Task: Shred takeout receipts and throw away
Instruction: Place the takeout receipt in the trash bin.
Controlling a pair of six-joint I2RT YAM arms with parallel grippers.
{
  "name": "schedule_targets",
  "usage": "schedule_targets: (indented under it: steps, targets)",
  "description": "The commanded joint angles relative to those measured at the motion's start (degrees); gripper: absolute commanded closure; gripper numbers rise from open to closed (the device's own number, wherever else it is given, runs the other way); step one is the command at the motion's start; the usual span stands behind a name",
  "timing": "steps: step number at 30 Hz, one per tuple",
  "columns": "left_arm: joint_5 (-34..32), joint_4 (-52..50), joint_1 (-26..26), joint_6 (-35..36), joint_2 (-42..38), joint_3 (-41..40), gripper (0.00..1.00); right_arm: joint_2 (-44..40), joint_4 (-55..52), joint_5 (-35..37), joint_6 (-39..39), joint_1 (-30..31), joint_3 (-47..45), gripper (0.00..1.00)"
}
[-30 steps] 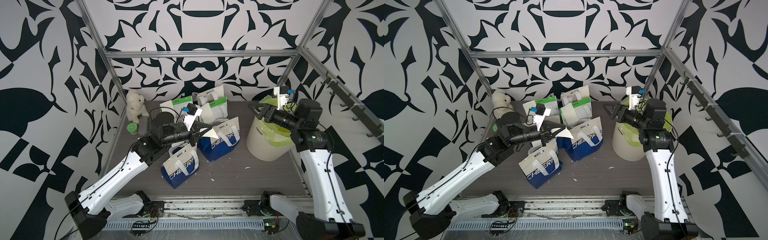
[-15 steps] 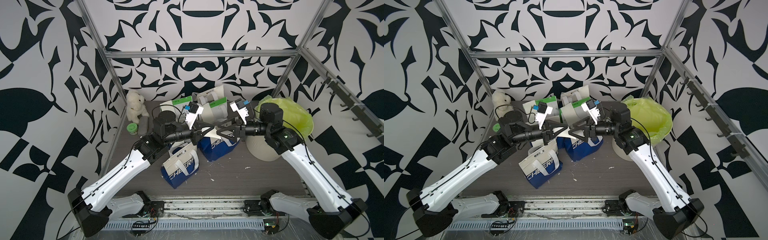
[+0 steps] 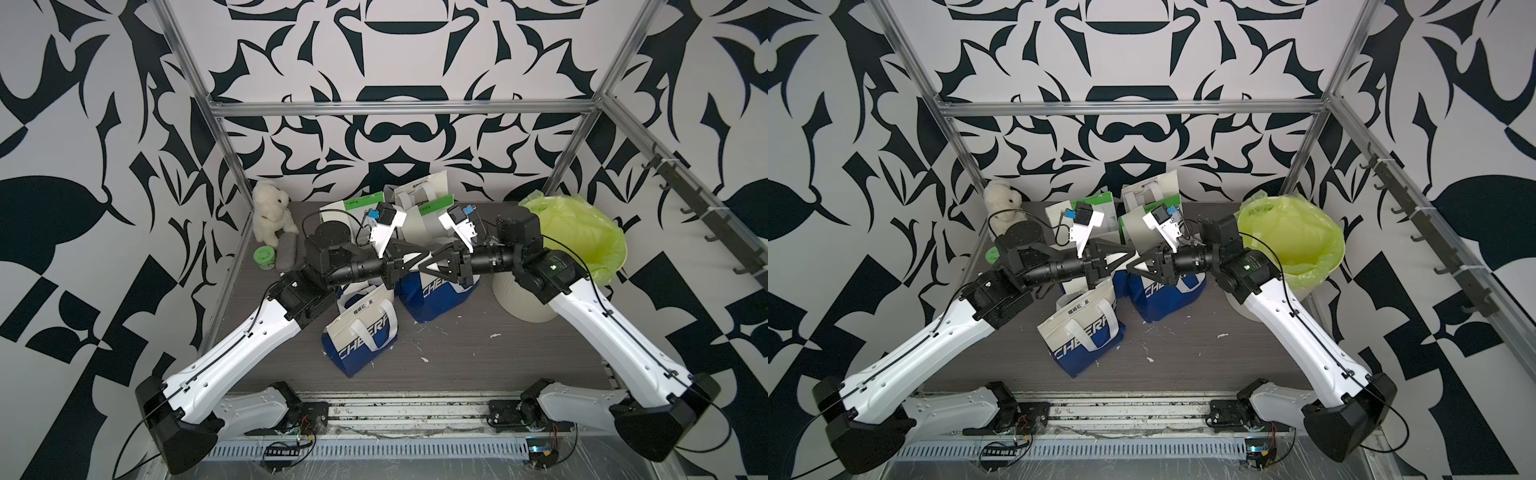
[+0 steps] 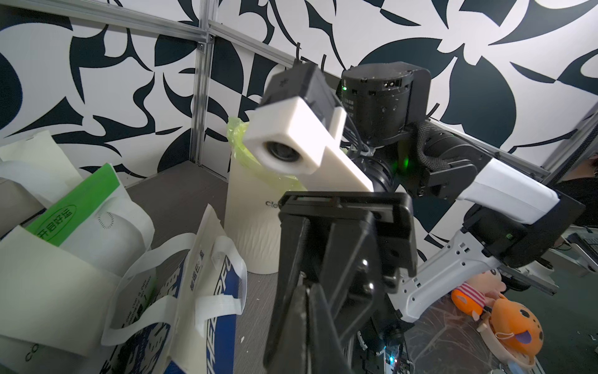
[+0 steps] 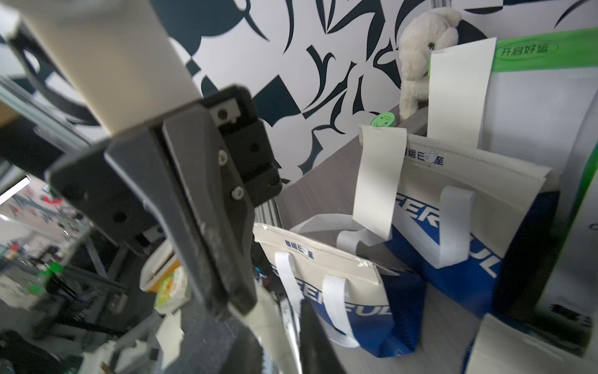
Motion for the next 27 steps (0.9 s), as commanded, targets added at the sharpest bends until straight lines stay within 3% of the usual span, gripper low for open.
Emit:
schedule_targets:
  steps: [1,6,7,8,9,10,11,12,16,20,24,27]
  targets:
    - [0.8,1.4,-0.1,-0.2,-1.2,0.5,1.0,-0.1,2.0,0.6,2.3,0.2,3.2,0.99]
    - [-0.4,-0.2,-0.1,1.1,-1.9,0.5,1.0,-1.2,2.6,2.8,4.2,0.2,3.1,1.0]
    - [-0.8,-0.7,-0.1,1.6,-2.1,0.5,0.85,-1.5,2.1,4.4,4.3,0.2,3.1,1.0]
    - [-1.8,-1.5,-0.1,2.2,-2.2,0.6,0.61,-1.9,1.1,6.6,4.4,0.1,3.4,1.0]
    - [-3.0,-2.2,-0.1,2.9,-2.5,0.7,0.43,-2.2,-0.1,8.2,3.9,0.1,3.8,1.0]
    - [-4.6,-3.0,-0.1,3.9,-3.0,0.8,0.3,-2.4,-2.1,10.6,3.2,0.1,4.4,1.0]
    - [-6.7,-3.5,-0.1,4.9,-3.5,0.7,0.08,-2.5,-4.8,14.1,2.3,0.1,5.5,1.0]
    - [-8.9,-4.0,0.0,5.6,-4.1,0.6,0.0,-2.6,-7.5,17.2,1.4,0.1,6.4,1.0]
    - [-21.7,-5.6,-0.1,8.0,-7.4,-1.2,0.0,-1.0,-20.1,33.3,-0.4,-1.0,13.0,1.0]
    - [-30.9,-9.1,-0.1,11.1,-9.6,-2.7,0.0,1.3,-29.6,46.0,3.7,-9.1,19.3,1.0]
    - [-38.9,-13.5,0.0,9.7,-10.7,-3.1,0.01,0.9,-33.2,44.4,8.8,-25.2,20.0,1.0]
    - [-38.1,-15.0,0.0,11.0,-11.9,-4.4,0.0,2.1,-36.2,45.1,8.9,-33.1,20.5,1.0]
